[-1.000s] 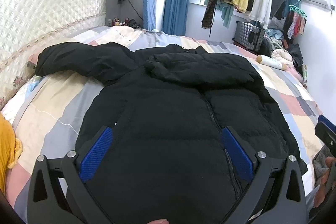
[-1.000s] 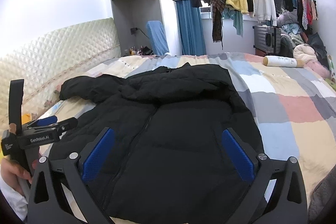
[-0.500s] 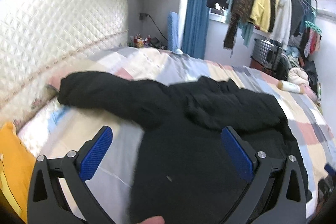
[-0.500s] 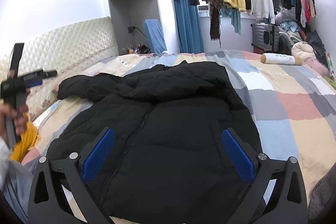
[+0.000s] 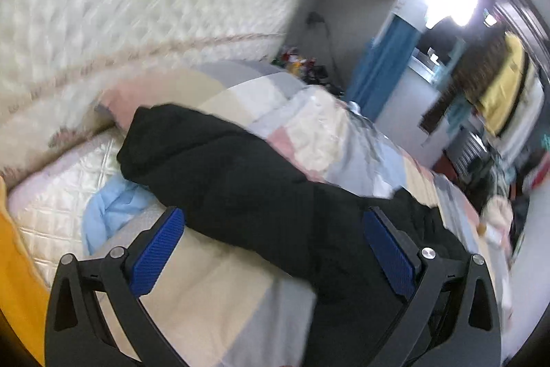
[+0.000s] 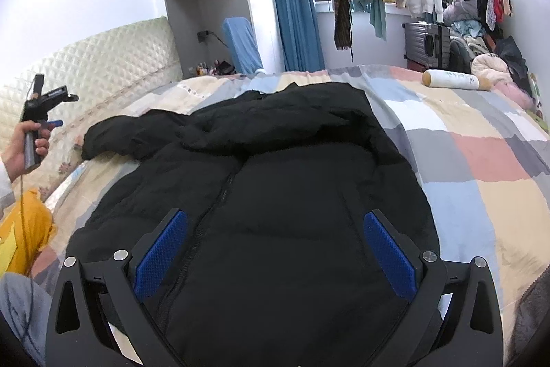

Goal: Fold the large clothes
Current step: 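Reach the left tool to the other sleeve cuff and grasp it, then lift the sleeve with the left tool, lay it across the jacket body, open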

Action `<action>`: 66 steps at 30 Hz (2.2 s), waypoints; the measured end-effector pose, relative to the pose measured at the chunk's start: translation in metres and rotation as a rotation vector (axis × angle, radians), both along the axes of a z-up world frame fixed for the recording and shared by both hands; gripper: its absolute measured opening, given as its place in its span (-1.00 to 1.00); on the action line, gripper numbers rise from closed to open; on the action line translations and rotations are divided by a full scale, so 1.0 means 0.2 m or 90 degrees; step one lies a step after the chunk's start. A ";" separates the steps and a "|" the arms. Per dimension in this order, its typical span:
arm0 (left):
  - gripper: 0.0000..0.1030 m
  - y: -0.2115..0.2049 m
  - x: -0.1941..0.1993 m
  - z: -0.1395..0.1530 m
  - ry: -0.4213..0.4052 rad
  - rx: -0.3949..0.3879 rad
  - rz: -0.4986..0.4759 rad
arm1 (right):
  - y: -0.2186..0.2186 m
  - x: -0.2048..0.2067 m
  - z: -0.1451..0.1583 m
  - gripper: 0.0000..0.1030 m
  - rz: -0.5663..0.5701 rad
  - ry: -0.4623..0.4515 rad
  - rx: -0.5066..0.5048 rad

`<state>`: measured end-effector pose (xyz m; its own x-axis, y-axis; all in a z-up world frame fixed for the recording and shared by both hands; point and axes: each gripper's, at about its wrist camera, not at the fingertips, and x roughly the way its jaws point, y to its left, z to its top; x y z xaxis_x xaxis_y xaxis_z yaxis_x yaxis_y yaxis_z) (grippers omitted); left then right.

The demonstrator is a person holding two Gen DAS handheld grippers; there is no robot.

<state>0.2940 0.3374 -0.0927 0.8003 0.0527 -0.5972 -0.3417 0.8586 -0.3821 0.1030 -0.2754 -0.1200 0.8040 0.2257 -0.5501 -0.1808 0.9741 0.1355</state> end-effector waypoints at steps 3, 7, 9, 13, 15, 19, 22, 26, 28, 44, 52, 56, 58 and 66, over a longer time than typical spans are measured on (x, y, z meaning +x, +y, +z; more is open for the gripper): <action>0.99 0.19 0.08 -0.18 0.004 -0.052 0.042 | 0.03 0.05 -0.04 1.00 -0.013 0.009 -0.014; 0.98 0.37 0.16 -0.44 0.011 -0.133 0.074 | 0.06 0.12 -0.06 1.00 -0.020 0.024 0.003; 0.98 0.46 0.20 -0.57 0.002 -0.165 0.091 | 0.07 0.15 -0.08 1.00 -0.027 0.037 0.008; 0.98 0.60 0.26 -0.73 -0.016 -0.213 0.115 | 0.10 0.23 -0.12 1.00 -0.042 0.064 0.014; 0.98 0.64 0.29 -0.77 -0.026 -0.228 0.124 | 0.11 0.27 -0.13 1.00 -0.050 0.074 0.010; 1.00 0.69 0.35 -0.84 -0.056 -0.260 0.136 | 0.13 0.35 -0.16 1.00 -0.065 0.091 0.012; 0.88 0.71 0.38 -0.86 -0.082 -0.290 0.140 | 0.14 0.39 -0.18 1.00 -0.071 0.097 0.011; 0.34 0.66 0.39 -0.82 -0.090 -0.272 0.129 | 0.15 0.41 -0.19 1.00 -0.077 0.101 0.002; -0.09 0.63 0.39 -0.76 -0.088 -0.237 0.126 | 0.15 0.41 -0.19 1.00 -0.077 0.106 0.003; -0.87 0.37 -0.02 -0.01 -0.109 -0.013 0.154 | 0.05 0.22 -0.03 1.00 -0.033 0.055 0.017; -0.88 0.06 -0.09 0.32 -0.106 0.083 0.125 | -0.01 0.07 0.05 1.00 -0.022 0.019 0.009; -0.87 -0.11 -0.09 0.48 -0.082 0.155 0.113 | -0.03 0.01 0.10 1.00 -0.011 -0.014 0.020; -0.87 -0.19 -0.08 0.55 -0.085 0.172 0.111 | -0.06 0.00 0.10 1.00 -0.010 -0.019 0.025; -0.87 -0.70 -0.02 0.77 -0.126 0.274 0.029 | -0.16 0.01 0.11 1.00 -0.033 -0.034 0.042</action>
<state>0.2907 0.1969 0.0618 0.8879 0.2992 -0.3495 -0.3385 0.9393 -0.0559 0.1049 -0.3065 -0.0972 0.8431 0.2172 -0.4919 -0.1384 0.9716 0.1919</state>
